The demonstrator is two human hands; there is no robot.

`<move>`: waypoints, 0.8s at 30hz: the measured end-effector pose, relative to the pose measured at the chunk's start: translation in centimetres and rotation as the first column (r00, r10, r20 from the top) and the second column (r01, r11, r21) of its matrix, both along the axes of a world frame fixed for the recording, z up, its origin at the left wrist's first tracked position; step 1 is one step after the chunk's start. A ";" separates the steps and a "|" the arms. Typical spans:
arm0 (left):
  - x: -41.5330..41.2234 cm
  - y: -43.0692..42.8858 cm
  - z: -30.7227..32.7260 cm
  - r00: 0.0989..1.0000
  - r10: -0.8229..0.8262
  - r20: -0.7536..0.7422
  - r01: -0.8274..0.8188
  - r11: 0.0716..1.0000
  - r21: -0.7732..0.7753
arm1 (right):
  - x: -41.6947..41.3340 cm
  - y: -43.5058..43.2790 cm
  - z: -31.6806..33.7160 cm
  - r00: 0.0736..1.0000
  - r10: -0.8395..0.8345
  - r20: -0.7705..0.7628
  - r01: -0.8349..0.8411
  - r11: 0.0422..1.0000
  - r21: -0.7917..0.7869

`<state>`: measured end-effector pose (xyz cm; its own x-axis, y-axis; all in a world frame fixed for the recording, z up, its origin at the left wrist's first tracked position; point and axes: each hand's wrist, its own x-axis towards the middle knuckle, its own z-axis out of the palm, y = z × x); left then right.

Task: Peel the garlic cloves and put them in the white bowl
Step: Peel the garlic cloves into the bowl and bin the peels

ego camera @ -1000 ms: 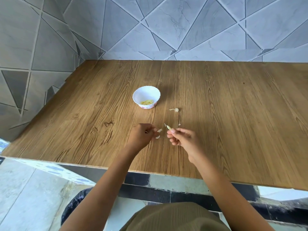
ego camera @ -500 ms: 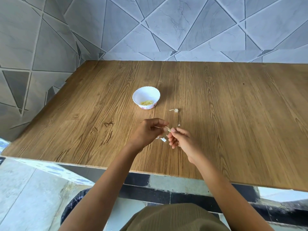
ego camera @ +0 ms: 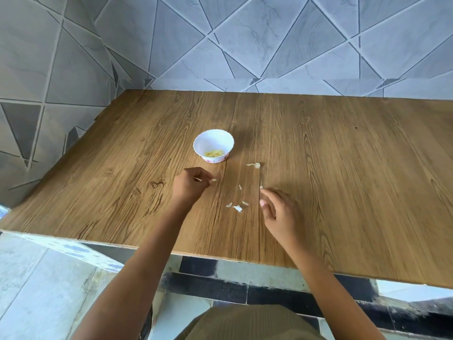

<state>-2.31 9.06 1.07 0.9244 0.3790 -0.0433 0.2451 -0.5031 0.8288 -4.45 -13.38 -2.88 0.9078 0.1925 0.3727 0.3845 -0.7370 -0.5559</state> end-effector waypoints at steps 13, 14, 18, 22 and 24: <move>-0.9 -1.1 0.0 0.983 -0.176 -0.044 0.180 0.923 0.340 | 0.1 -0.9 -1.1 0.986 -0.030 -0.166 -0.009 0.974 -0.225; -1.4 -1.9 0.2 0.963 -0.258 -0.072 0.267 0.903 0.337 | 0.1 -0.9 -1.2 0.985 -0.033 -0.169 -0.005 0.976 -0.219; -2.7 -4.5 0.1 0.902 -0.386 -0.194 0.427 0.863 0.268 | 0.1 -0.7 -1.4 0.985 -0.030 -0.168 -0.004 0.980 -0.199; -2.4 -5.8 0.0 0.898 -0.403 -0.178 0.439 0.849 0.293 | 0.0 -0.6 -1.4 0.985 -0.023 -0.169 -0.003 0.989 -0.151; -2.1 -6.6 0.1 0.892 -0.417 -0.176 0.452 0.832 0.322 | 0.1 -0.8 -1.5 0.986 -0.022 -0.164 -0.001 0.990 -0.142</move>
